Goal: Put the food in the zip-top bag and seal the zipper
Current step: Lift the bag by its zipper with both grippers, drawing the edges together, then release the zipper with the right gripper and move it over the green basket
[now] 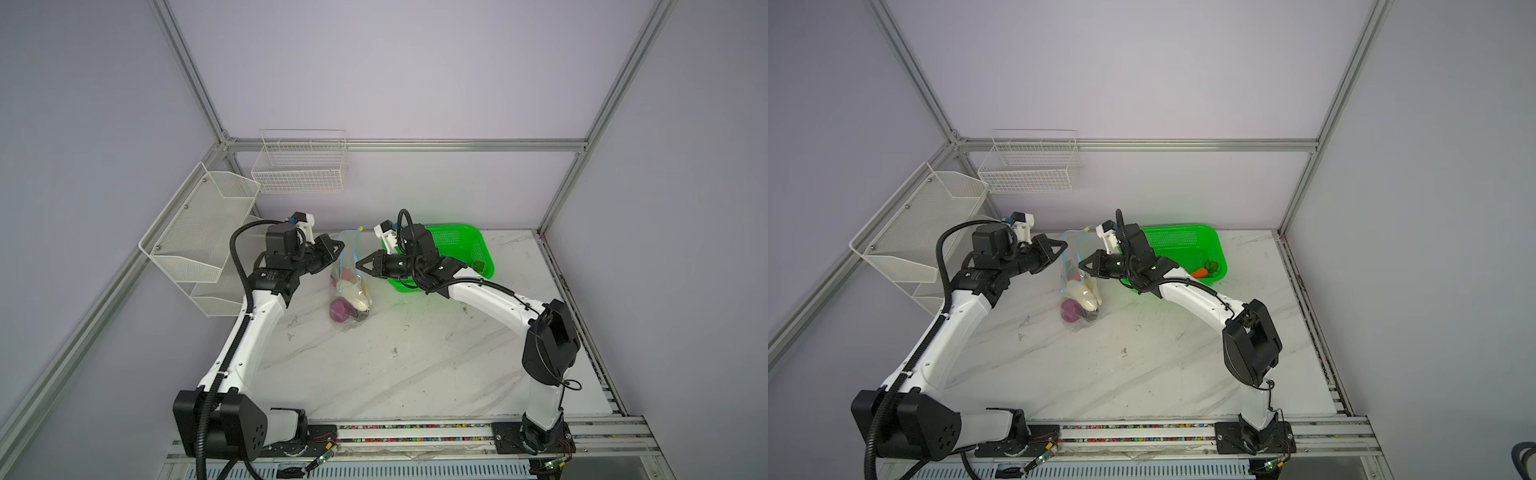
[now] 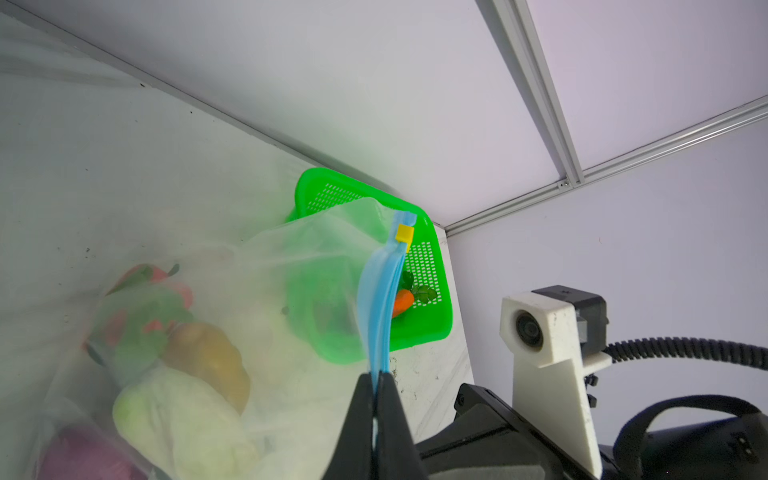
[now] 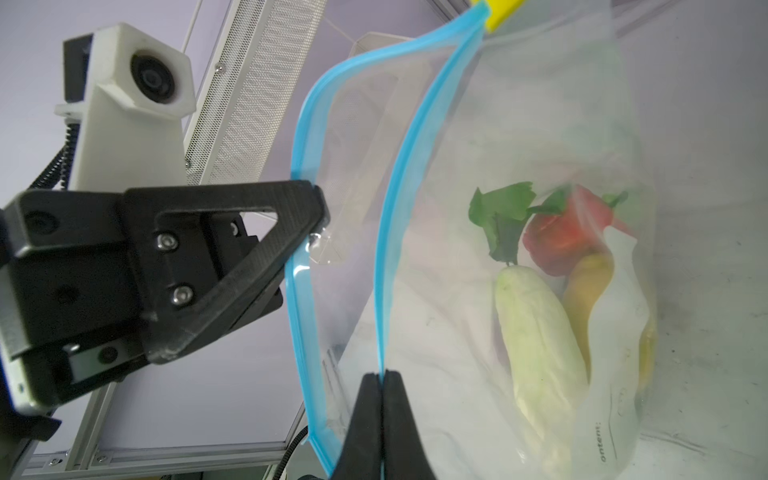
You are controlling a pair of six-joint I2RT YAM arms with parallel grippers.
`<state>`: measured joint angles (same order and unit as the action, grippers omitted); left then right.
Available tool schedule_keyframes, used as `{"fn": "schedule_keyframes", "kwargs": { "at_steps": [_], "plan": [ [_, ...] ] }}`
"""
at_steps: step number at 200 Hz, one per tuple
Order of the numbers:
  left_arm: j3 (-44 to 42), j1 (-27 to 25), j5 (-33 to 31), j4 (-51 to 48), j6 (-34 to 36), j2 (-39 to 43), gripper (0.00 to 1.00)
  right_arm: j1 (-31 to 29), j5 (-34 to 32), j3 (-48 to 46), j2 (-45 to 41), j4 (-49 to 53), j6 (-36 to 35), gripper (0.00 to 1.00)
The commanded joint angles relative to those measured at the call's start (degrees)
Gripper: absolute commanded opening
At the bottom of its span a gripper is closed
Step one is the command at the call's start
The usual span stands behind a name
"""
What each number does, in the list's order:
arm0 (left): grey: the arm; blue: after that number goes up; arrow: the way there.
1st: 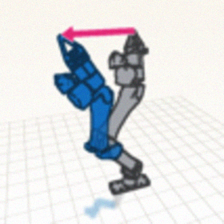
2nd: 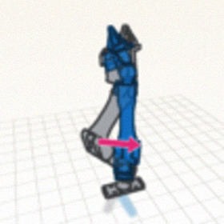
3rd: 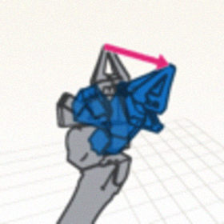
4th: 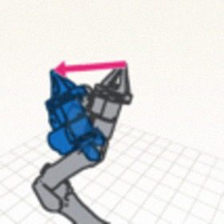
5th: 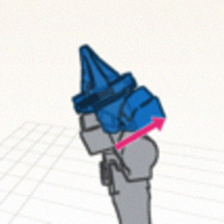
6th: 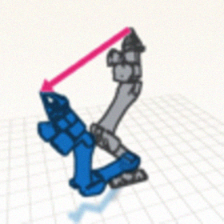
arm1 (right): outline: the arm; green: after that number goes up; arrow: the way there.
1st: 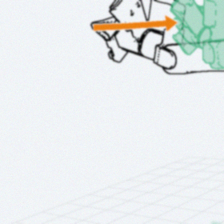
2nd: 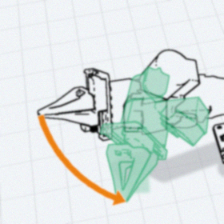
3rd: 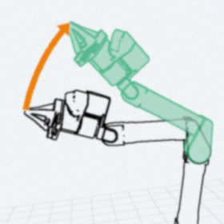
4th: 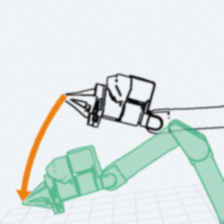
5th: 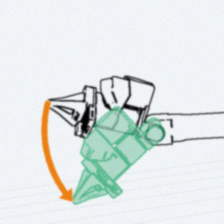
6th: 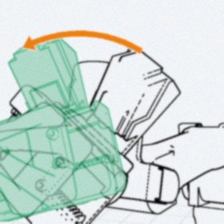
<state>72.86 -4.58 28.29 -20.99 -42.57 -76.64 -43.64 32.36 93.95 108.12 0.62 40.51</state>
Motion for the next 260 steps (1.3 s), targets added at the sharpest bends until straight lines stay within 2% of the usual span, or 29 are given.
{"fn": "schedule_keyframes", "kwargs": {
  "at_steps": [1, 47, 64, 85, 93, 129, 176, 216, 260],
  "plan": [
    [3.34, -1.77, 2.09, 3.95, -0.41, -1.05, 0.00, 0.98, 0.07, -1.33, -0.62, -2.46, 0.66, 0.05],
    [3.31, -3.41, 3.68, 5.40, -1.46, -2.81, 0.00, 3.43, -0.98, -4.39, -2.87, -1.90, 0.77, 0.17],
    [2.69, -3.77, 3.79, 5.80, -1.71, -2.90, 0.00, 4.21, -2.02, -4.27, -4.32, 0.12, -0.12, 0.32],
    [1.37, -3.94, 3.78, 6.43, -2.08, -2.48, 0.00, 5.23, -5.20, -2.29, -6.12, 7.52, -4.16, 0.52],
    [0.83, -4.06, 3.79, 6.77, -2.25, -2.38, 0.00, 6.24, -6.27, -2.60, -7.16, 9.30, -5.20, 0.57],
    [-0.25, -4.21, 4.22, 7.26, -2.42, -2.20, 0.00, 10.86, -14.51, -1.60, -9.39, 19.37, -10.02, 0.59],
    [-1.49, -4.20, 4.48, 8.14, -2.40, -1.72, 0.00, 15.44, -25.36, 3.10, -3.65, 31.84, -16.29, 0.60],
    [-2.02, -4.21, 5.12, 8.53, -2.26, -2.08, 0.00, 20.13, -27.87, 4.53, 1.28, 34.10, -19.49, 0.63],
    [-2.02, -4.22, 5.41, 9.00, -2.26, -2.20, 0.00, 22.76, -26.73, 4.13, 5.81, 34.54, -21.11, 0.65]
  ]
}}
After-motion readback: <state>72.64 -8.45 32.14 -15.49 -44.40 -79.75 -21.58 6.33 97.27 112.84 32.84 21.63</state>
